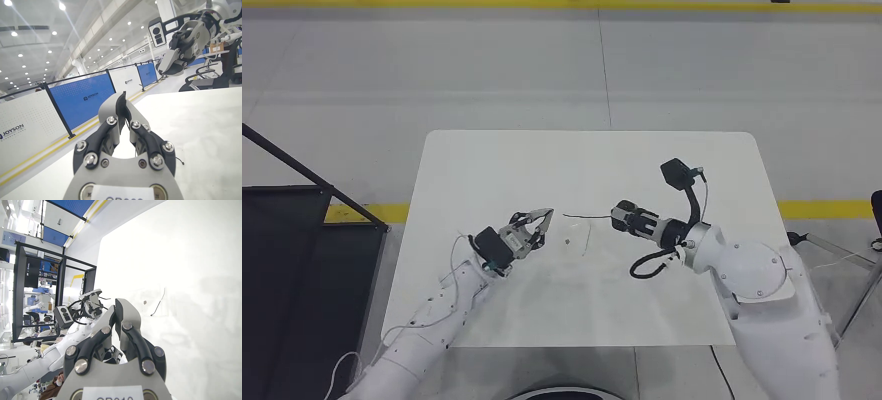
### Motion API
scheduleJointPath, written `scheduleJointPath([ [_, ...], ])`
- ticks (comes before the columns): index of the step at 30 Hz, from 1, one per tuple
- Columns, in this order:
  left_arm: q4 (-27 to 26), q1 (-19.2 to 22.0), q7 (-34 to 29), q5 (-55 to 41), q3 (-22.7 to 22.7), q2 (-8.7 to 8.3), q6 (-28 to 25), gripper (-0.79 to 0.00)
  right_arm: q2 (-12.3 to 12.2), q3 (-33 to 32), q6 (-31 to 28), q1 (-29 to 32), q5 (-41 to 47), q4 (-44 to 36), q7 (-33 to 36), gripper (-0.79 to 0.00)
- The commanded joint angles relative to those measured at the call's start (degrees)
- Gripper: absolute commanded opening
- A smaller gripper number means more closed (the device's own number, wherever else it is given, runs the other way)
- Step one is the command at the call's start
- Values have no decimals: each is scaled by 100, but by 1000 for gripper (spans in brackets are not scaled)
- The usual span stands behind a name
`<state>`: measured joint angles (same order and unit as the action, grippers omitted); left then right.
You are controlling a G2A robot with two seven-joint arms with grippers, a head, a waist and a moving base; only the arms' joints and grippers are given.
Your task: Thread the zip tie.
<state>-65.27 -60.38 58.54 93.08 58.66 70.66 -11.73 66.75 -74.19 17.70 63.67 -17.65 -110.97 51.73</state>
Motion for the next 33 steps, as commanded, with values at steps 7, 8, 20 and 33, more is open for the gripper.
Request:
scheduleJointPath([
  [7, -20, 28, 16, 6, -94, 77, 327, -785, -4, 53, 151, 48, 186, -24, -56, -785],
  [8, 3, 40, 24, 14, -107, 84, 335, -785, 2, 56, 241, 44, 282, -18, -61, -785],
  [20, 169, 107, 193, 10, -145, 150, 468, -785, 32, 147, 1128, -225, 805, 121, -104, -785],
  [33, 169, 107, 193, 10, -145, 150, 468, -785, 32, 177, 1022, -132, 837, 101, -253, -785],
])
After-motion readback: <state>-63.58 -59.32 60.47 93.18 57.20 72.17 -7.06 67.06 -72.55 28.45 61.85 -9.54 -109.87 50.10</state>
